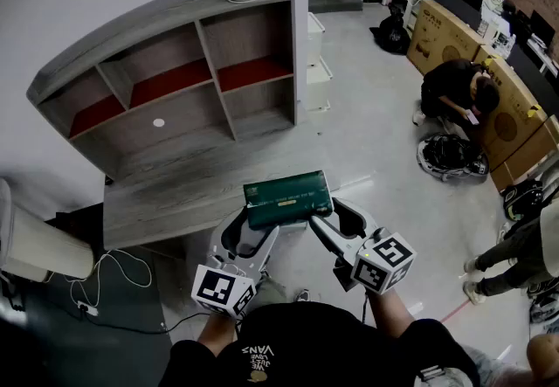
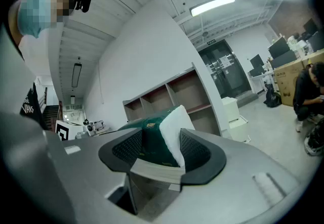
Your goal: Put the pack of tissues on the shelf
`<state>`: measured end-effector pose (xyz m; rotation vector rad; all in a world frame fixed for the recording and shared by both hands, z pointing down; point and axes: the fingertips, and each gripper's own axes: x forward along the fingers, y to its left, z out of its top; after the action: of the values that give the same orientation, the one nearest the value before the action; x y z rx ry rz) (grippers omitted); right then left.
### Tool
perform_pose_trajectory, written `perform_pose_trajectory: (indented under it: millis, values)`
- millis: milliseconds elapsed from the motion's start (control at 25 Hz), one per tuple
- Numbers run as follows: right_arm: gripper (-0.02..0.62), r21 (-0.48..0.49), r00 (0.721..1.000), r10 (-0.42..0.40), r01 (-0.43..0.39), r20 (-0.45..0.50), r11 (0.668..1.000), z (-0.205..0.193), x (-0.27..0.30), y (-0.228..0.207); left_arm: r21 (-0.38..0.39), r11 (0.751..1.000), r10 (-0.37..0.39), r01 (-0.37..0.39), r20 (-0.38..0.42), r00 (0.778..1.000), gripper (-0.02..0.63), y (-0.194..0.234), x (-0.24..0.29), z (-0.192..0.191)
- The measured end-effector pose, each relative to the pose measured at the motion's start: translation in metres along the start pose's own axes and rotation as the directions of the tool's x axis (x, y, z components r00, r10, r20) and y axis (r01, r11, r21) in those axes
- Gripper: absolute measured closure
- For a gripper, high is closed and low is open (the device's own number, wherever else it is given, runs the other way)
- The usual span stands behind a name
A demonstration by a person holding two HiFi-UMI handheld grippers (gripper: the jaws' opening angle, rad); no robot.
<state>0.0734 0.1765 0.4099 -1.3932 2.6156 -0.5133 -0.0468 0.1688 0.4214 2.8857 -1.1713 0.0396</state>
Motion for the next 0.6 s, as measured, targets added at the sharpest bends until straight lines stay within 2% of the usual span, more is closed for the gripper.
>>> perform_pose_trajectory:
  millis: [600]
  values:
    - [0.359,0.004,1.000,0.012,-0.012,0.007,1.000,0.007,0.031,-0.015,-0.031,1.000,0.002,-0.002,0.006,1.000,0.302,0.028,0.021,-0.001]
